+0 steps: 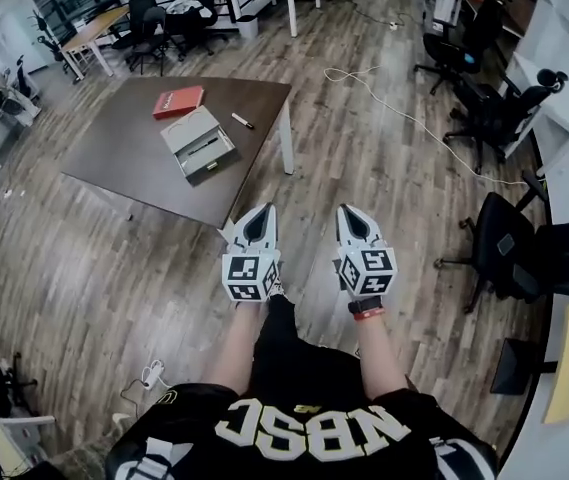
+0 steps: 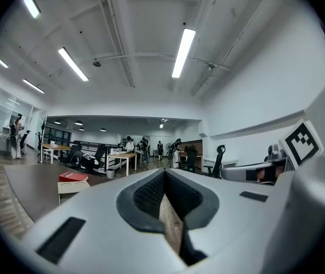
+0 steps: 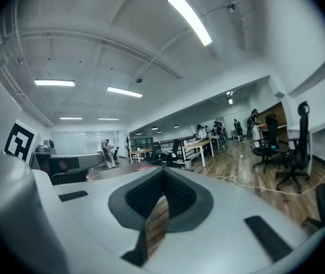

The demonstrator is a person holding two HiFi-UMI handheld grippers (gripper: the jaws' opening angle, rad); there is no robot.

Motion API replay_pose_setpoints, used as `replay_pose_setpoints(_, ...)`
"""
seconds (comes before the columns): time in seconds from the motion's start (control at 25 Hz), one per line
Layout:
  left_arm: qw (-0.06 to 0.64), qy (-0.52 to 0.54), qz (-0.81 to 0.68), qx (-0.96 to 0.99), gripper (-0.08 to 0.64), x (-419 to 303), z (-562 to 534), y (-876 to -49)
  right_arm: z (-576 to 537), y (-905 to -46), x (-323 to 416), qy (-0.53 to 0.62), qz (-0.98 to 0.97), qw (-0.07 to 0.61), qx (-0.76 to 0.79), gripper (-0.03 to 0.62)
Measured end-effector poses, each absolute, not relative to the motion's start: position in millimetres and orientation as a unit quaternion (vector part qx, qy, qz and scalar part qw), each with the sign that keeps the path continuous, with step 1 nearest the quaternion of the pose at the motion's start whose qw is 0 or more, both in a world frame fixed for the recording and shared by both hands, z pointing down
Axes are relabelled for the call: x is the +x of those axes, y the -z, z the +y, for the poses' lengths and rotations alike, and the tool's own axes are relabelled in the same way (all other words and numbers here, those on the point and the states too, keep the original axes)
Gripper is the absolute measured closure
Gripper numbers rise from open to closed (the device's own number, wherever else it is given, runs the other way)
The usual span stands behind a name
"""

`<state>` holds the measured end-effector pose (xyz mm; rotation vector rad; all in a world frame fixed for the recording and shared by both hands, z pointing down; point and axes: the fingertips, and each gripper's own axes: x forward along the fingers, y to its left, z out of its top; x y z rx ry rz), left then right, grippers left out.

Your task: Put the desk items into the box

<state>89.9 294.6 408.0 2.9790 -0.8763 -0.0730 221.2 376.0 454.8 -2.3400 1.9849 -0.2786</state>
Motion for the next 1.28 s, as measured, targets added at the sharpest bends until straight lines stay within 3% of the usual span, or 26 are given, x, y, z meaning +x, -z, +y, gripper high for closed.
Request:
replay_pose_setpoints(0.44, 0.019, -0.001, -0.338, 0.941, 0.546, 79.6, 109.1, -418.9, 159.4, -445.3, 203.4, 0.083, 0.705, 0.009, -0.704, 0.583)
replay_pose_setpoints(0.88, 0.034, 0.024, -0.41, 0.911, 0.546, 11.6, -56.8, -411.3, -43.0, -439.2, 123.0, 0.079, 0.782, -0.03, -0.618, 0.583)
replay_pose_setpoints(1.28, 0.065, 0.027, -0.434, 0.898, 0.546, -21.4, -121.3, -433.3, -100.9, -479.4, 94.7, 0.107, 0.796, -0.066, -0.592, 0.583)
